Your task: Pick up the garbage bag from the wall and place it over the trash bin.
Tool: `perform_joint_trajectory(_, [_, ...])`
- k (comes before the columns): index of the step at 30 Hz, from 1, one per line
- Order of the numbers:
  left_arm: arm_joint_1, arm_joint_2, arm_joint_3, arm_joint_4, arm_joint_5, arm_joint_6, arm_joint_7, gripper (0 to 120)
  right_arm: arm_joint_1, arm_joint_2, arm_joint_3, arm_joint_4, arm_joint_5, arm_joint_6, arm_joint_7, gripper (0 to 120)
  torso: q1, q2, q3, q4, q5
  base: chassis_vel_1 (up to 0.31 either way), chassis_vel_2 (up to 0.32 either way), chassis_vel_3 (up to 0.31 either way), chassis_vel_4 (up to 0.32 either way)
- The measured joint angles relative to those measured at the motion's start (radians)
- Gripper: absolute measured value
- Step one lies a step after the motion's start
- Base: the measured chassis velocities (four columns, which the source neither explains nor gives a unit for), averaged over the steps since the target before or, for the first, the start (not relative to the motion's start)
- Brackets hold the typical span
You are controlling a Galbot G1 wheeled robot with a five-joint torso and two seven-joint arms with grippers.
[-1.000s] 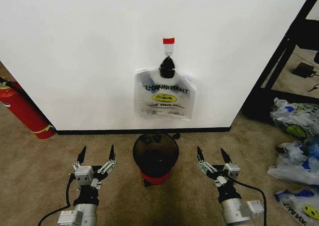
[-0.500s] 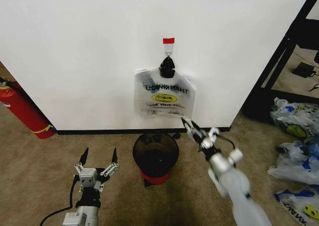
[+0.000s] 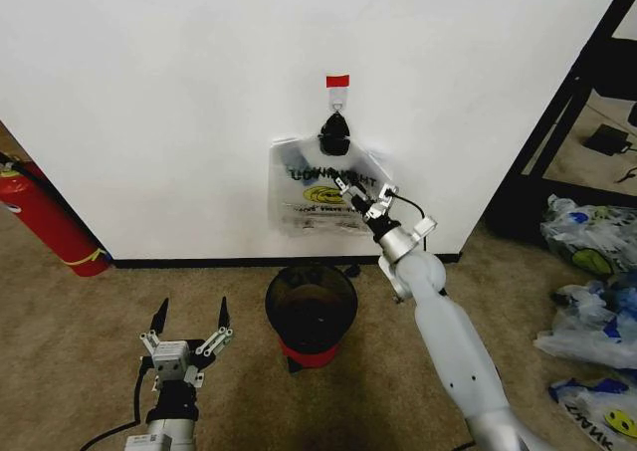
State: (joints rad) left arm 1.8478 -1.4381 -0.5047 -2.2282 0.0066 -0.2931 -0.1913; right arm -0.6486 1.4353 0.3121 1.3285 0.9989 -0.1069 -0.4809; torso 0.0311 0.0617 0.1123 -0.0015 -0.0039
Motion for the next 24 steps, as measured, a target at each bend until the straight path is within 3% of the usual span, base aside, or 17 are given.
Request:
perform_joint_trajectory(17, [-0.016,-0.004,-0.002,0.014,-0.007,0.005,-0.001,100,0.100,0.034,-0.027,-0.104,0.010,-0.002,-0.021,100,0.000,0.000,0.000,0.0002,0.0000,0.000,0.000,0.000,0.000])
perform_joint_trajectory(24, [-0.021,-0.003,0.000,0.020,-0.010,0.005,-0.003,100,0.099,0.033,-0.027,-0.087,0.011,-0.006,-0.009,100,0.000,0.000,0.000,0.0001,-0.0001,0.000,0.000,0.000,0.000])
